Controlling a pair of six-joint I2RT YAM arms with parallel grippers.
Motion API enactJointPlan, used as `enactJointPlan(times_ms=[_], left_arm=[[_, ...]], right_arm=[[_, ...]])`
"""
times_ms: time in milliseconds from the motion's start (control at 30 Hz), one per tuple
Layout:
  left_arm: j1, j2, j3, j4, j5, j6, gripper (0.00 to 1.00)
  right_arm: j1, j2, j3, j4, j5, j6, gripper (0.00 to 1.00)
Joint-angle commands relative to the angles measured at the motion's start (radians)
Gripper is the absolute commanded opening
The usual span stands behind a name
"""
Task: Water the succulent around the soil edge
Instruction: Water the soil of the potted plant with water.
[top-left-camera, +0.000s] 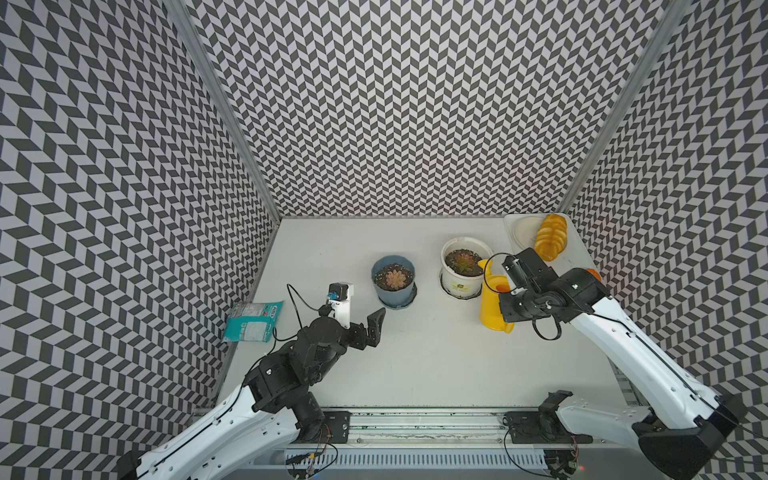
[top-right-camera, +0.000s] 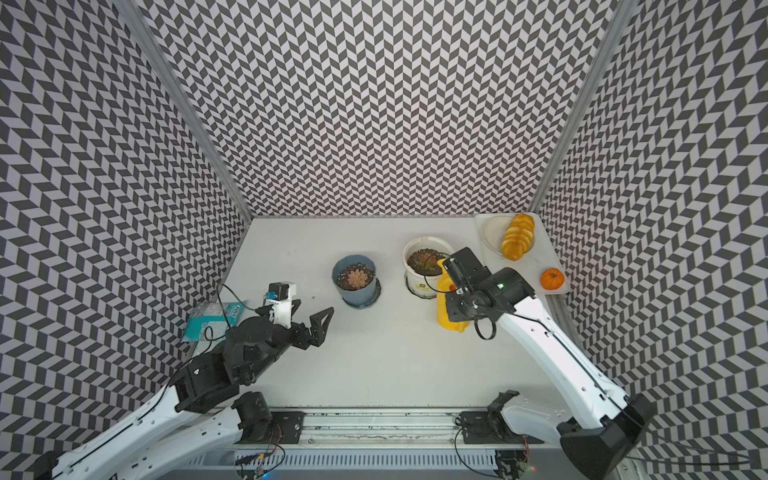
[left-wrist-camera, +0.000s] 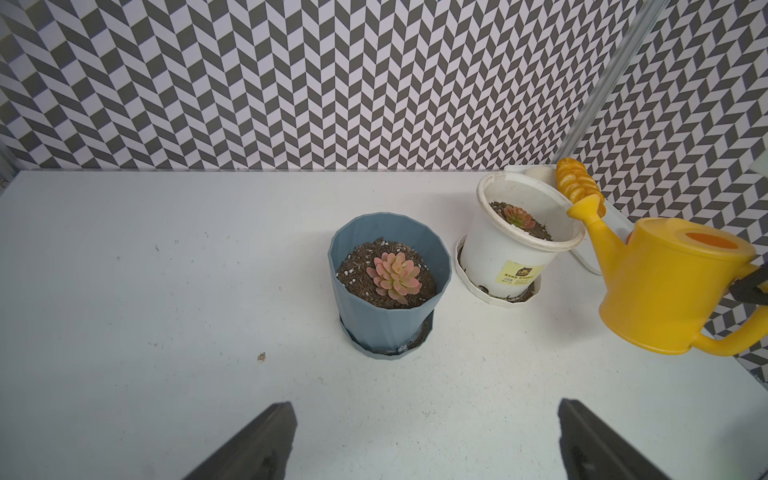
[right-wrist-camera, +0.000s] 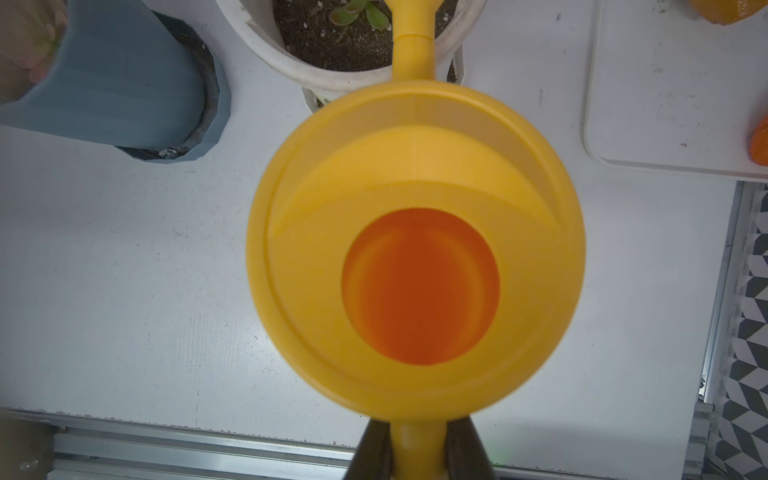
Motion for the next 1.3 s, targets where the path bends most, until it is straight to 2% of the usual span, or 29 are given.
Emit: enactJointPlan(times_ms=[0,200,467,1033,1267], left_arm=[[-0.007,-0.005,-0.004,0.011,-0.01,-0.002,1.0],[-0.009,-0.006,-0.004,0.011,-0.012,-0.003,1.0],[-0.013,-0.005,-0.005,0.011,-0.012,-0.002,1.0],[-0.026,-0.014,-0.004,0.012,-0.015,-0.002,1.0],[-0.03,-0.018,-0.004,0.011,-0.02,-0.002,1.0]], right_arm=[[-0.011,0.004,0.025,0.026,0.058,-0.002,0.0],[-0.021,0.049,0.058,0.031,0.128,-0.021,0.0],[-0.024,0.111,0.101,0.068,0.1,-0.048,0.0],[-0.023,0.243,0.241,0.051,0.154,-0.097,0.0],[-0.022,0.272,0.277,0.043,0.138,-0.119,0.0]])
